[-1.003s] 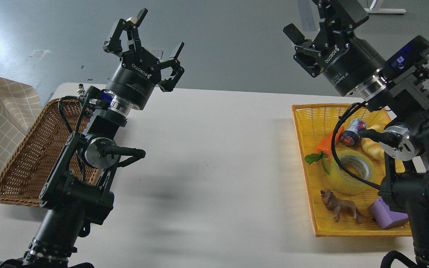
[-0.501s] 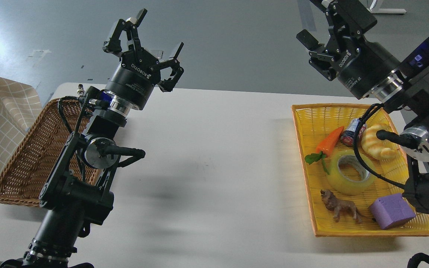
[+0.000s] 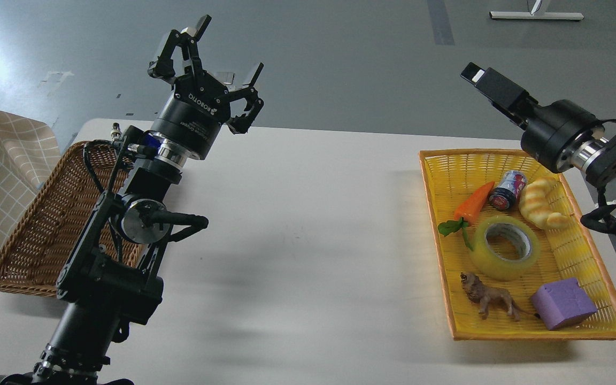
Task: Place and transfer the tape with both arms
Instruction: 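Move the right gripper down toward the yellow tape roll in the tray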
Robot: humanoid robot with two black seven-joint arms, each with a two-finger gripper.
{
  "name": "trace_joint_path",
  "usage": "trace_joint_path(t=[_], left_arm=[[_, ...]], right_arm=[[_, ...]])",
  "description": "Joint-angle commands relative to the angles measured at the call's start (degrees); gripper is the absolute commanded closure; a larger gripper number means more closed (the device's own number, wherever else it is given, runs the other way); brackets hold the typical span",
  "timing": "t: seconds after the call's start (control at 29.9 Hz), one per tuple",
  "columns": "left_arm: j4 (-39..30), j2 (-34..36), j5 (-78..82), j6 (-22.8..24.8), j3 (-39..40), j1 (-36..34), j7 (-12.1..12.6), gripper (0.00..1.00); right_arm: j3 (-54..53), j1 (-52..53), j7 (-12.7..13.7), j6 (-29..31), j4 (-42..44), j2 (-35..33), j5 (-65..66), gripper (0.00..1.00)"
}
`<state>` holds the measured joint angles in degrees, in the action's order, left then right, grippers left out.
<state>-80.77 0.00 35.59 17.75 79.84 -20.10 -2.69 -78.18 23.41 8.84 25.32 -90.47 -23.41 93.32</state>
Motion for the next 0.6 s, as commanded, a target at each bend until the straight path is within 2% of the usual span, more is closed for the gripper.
trace_joint_path(t=[0.0,0.17,0.33,0.47,0.57], left_arm=[[0.00,0.00,0.00,0.09,0.31,0.06,-0.03,0.02],[0.00,0.00,0.00,0.09,1.28,0.15,0.05,0.02],[0.09,0.00,0.00,0.09,1.28,0.42,0.05,0.02],[0.09,0.00,0.00,0.00,1.37,0.50,0.05,0.02],[0.09,0.00,0.09,0.00,1.37,0.59,0.05,0.02]], right_arm=[[0.84,-3.54,-1.19,0.25,-0.50,-6.11,-0.24,0.00],[1.36,-7.50,-4.87,0.25,0.38,-13.06,1.95,0.00],[-0.12,-9.00,-7.78,0.34,0.03,-14.12,0.21,0.00],[-2.14,-9.26,-7.78,1.66,-0.15,-15.00,-4.97,0.00],[-9.87,-10.58,-8.13,2.68,-1.64,-17.45,-12.88,0.00]])
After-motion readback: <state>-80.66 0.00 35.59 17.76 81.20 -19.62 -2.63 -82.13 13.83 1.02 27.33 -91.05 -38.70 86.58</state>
